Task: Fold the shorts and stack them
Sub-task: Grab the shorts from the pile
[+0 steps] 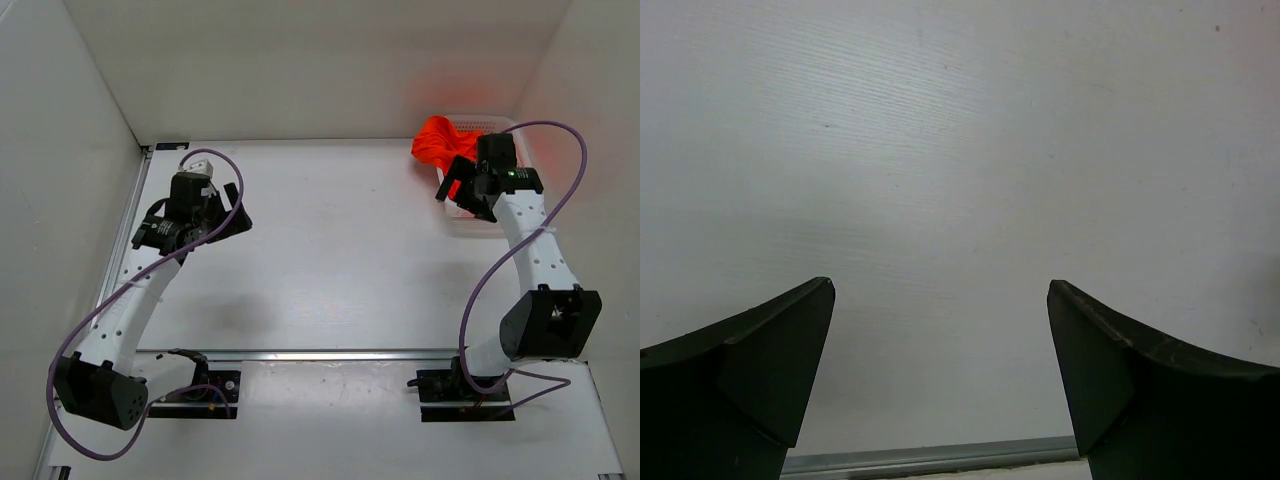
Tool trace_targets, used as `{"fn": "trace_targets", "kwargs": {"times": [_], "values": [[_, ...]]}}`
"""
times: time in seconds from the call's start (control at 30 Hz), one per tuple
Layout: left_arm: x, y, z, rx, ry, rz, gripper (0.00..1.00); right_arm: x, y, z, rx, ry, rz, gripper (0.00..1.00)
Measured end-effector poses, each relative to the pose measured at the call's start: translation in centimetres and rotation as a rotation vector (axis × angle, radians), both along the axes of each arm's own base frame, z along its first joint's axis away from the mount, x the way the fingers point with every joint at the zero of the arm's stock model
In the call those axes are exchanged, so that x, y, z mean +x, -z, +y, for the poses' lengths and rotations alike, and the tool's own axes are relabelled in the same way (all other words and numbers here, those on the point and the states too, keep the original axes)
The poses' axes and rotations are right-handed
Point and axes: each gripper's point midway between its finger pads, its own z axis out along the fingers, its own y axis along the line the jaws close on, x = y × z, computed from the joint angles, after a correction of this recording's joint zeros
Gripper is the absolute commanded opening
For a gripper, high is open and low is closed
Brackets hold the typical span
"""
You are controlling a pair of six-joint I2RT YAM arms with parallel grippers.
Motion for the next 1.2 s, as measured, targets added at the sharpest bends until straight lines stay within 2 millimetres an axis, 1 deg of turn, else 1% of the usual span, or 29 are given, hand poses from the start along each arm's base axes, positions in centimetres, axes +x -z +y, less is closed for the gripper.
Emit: {"fn": "trace_targets", "kwargs": {"times": [0.2, 0.53, 1.2], "values": [[0.12, -0.02, 0.24, 0.0, -0.012, -0.003, 0.99, -0.73, -0.33, 0.03, -0.009, 0.0, -0.02, 0.99], [-0.02, 0.58, 0.44, 0.005, -0.017, 0.011, 0.99, -0.58, -0.58, 0.05, -0.014, 0.0, -0.033, 0.99], [-0.03, 0.69, 0.54, 0.006, -0.02, 0.013, 0.99, -0.57, -0.58, 0.05, -0.014, 0.0, -0.033, 0.99]]}}
